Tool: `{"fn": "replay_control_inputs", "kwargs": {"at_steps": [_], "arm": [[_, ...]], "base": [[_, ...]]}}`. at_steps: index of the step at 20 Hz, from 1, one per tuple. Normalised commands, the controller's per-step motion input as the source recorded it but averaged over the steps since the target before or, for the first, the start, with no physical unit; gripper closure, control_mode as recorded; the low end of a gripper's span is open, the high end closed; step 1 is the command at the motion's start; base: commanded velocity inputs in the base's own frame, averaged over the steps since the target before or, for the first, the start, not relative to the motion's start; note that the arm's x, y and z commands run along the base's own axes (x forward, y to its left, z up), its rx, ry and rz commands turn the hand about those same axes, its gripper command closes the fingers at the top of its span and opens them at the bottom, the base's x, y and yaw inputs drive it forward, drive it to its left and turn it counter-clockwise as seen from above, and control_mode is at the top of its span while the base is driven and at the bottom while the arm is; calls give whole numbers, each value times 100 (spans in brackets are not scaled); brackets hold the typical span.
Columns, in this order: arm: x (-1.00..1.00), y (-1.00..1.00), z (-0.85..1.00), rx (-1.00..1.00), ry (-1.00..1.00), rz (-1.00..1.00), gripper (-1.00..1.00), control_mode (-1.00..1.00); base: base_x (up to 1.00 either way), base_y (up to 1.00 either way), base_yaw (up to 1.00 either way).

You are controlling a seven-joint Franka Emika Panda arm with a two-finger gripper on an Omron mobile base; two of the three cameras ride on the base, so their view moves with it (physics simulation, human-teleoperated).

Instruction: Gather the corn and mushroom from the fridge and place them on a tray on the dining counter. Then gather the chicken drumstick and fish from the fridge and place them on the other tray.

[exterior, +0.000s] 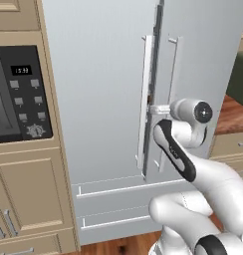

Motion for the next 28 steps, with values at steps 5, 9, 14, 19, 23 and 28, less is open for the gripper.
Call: {"fn": "replay_control_inputs", "kwargs": {"at_steps": [5, 9, 14, 19, 23, 28], "arm": [[-100, -76, -11, 0, 2, 0, 100, -100], [-100, -98, -5, 0, 9, 1, 100, -100], [-100, -97, -4, 0, 12, 0, 100, -100], [-84, -76, -2, 0, 12, 0, 100, -100], [-16, -36, -2, 0, 1, 1, 100, -100], [-19, -4, -1, 0, 0, -1, -100, -100]], "base": [[0, 0, 0], [0, 0, 0], [0, 0, 0], [0, 0, 0], [0, 0, 0], [0, 0, 0]]}}
